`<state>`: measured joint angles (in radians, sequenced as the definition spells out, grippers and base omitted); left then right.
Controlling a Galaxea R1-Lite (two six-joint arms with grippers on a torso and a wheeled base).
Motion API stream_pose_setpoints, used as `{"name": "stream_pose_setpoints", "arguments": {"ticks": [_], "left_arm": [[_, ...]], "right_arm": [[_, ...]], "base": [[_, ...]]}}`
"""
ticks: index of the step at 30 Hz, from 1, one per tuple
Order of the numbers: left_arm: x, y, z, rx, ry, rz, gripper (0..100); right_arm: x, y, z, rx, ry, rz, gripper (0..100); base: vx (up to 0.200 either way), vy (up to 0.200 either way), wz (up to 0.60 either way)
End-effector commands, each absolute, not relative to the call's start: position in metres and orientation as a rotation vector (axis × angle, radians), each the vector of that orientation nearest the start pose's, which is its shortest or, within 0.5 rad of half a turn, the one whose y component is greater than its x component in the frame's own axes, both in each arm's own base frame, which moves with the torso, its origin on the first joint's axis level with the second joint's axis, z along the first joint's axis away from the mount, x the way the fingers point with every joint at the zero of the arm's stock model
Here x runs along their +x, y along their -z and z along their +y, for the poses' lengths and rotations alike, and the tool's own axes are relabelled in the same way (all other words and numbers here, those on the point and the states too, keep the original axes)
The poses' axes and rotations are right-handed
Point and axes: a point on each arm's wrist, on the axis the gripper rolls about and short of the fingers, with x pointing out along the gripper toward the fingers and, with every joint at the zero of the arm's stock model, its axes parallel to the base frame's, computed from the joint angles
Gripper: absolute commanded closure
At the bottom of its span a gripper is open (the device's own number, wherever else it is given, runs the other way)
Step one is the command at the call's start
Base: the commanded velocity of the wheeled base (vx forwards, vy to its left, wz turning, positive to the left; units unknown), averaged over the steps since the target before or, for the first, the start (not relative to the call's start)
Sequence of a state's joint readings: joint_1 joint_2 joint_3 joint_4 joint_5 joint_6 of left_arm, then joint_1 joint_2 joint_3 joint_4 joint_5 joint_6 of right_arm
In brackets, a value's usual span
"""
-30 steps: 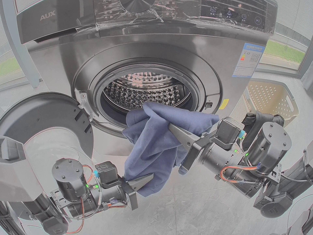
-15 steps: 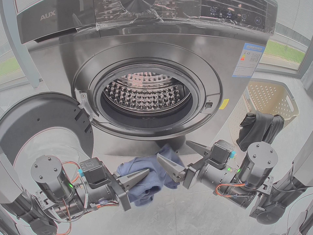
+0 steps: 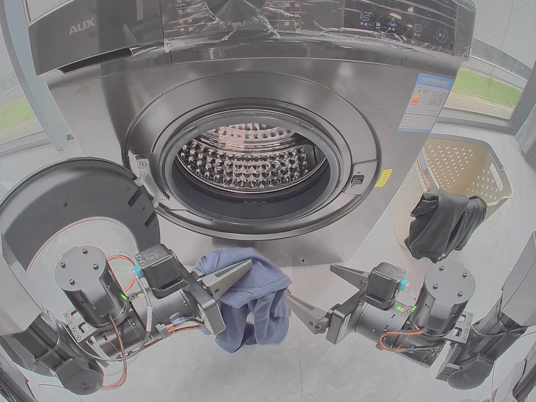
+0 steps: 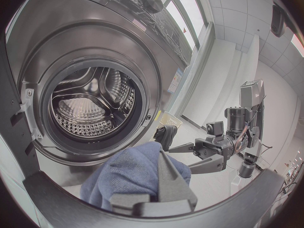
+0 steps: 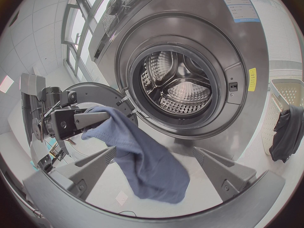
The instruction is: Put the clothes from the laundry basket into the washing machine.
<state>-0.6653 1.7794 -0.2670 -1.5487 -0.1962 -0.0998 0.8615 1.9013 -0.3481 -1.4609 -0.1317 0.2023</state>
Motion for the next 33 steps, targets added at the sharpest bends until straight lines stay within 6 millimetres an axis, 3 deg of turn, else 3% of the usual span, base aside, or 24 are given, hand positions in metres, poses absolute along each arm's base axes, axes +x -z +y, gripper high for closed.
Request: {"name": "stream_pose_setpoints", "arguments": {"ticks": [1,9,14,23,33], "left_arm": [[0.197,-0.130,-0.159,-0.108,0.858,-0.010,100],[0.201,-0.136,-0.160,-0.115,0.841,-0.040,100],[0.202,-0.137,-0.159,-0.118,0.833,-0.045,100],[0.202,-0.138,-0.159,-0.119,0.833,-0.048,100],[0.203,-0.136,-0.160,-0.117,0.833,-0.040,100]], "right_arm": [[0.182,-0.098,0.208,0.142,-0.716,0.170,0],[0.180,-0.092,0.205,0.129,-0.713,0.195,0],[0.190,-0.087,0.206,0.123,-0.686,0.202,0],[0.220,-0.074,0.227,0.122,-0.669,0.181,0],[0.225,-0.067,0.241,0.127,-0.694,0.171,0]], "base": [[0.000,0.000,0.00],[0.000,0.000,0.00],[0.000,0.000,0.00],[0.000,0.000,0.00],[0.000,0.000,0.00]]}}
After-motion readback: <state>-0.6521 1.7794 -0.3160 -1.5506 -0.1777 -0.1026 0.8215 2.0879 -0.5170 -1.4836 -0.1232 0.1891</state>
